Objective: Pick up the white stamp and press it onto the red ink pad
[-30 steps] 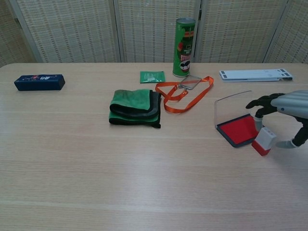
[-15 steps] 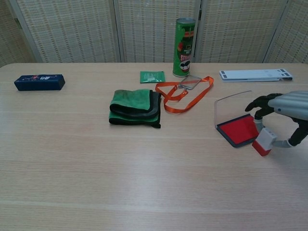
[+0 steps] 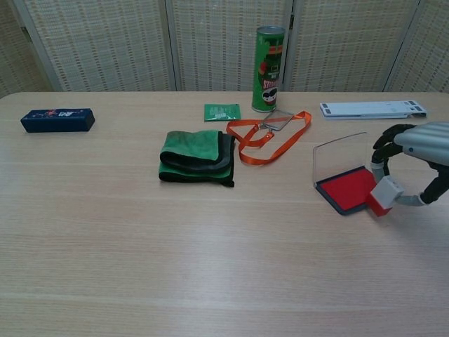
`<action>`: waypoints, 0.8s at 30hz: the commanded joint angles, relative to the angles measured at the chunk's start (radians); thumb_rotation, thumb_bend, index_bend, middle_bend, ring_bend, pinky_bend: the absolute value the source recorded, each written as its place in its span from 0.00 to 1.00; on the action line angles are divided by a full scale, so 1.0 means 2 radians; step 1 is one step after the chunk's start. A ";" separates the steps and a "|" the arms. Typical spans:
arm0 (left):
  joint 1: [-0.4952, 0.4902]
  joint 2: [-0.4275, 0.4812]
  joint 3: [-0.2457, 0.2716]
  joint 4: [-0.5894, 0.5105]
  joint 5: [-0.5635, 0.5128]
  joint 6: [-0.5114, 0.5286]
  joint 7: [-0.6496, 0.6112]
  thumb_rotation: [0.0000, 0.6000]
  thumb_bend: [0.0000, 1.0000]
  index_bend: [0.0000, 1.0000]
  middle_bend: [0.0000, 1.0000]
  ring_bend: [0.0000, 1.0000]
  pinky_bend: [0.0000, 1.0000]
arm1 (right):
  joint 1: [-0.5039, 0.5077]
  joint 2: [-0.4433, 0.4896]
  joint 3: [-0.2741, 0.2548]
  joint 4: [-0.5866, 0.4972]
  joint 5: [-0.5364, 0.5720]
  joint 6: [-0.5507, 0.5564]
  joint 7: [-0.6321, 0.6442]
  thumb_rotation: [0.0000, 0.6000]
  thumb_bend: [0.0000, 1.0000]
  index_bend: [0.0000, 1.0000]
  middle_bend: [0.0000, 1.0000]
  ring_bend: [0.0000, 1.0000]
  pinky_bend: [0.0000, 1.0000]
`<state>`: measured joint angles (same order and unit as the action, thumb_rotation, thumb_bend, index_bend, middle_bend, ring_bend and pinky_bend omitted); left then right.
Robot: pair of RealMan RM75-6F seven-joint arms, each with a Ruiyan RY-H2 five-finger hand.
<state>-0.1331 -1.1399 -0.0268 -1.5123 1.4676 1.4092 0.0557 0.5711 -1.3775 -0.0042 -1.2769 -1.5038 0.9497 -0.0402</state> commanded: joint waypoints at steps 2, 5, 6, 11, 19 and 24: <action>0.000 -0.001 0.000 0.000 0.000 -0.001 0.002 1.00 0.32 0.07 0.09 0.13 0.28 | -0.004 0.010 0.003 -0.003 -0.016 0.026 0.025 1.00 0.30 0.58 0.57 0.34 0.35; -0.001 -0.002 0.001 0.001 0.000 -0.003 0.004 1.00 0.32 0.07 0.09 0.13 0.28 | -0.002 0.024 0.005 -0.014 -0.017 0.028 0.018 1.00 0.30 0.60 0.67 0.45 0.47; -0.001 -0.002 0.001 0.001 0.000 -0.003 0.005 1.00 0.32 0.06 0.09 0.13 0.28 | -0.001 0.027 0.007 -0.019 -0.016 0.027 0.014 1.00 0.30 0.61 0.69 0.47 0.49; -0.001 -0.003 0.001 0.000 -0.001 -0.004 0.007 1.00 0.32 0.06 0.09 0.13 0.28 | 0.006 0.041 0.014 -0.041 0.000 0.010 -0.014 1.00 0.30 0.69 0.89 0.68 0.68; 0.000 -0.002 0.001 -0.003 -0.002 -0.003 0.009 1.00 0.32 0.06 0.09 0.13 0.28 | 0.024 0.045 0.025 -0.053 0.036 -0.036 0.000 1.00 0.31 0.77 1.00 0.82 0.83; 0.002 -0.001 0.003 -0.005 0.007 0.004 0.007 1.00 0.32 0.05 0.09 0.13 0.28 | 0.042 0.043 0.036 -0.048 0.071 -0.079 -0.006 1.00 0.32 0.78 1.00 0.83 0.83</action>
<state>-0.1297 -1.1417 -0.0211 -1.5231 1.4800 1.4162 0.0706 0.6381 -1.2874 0.0557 -1.3792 -1.3879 0.8176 -0.0436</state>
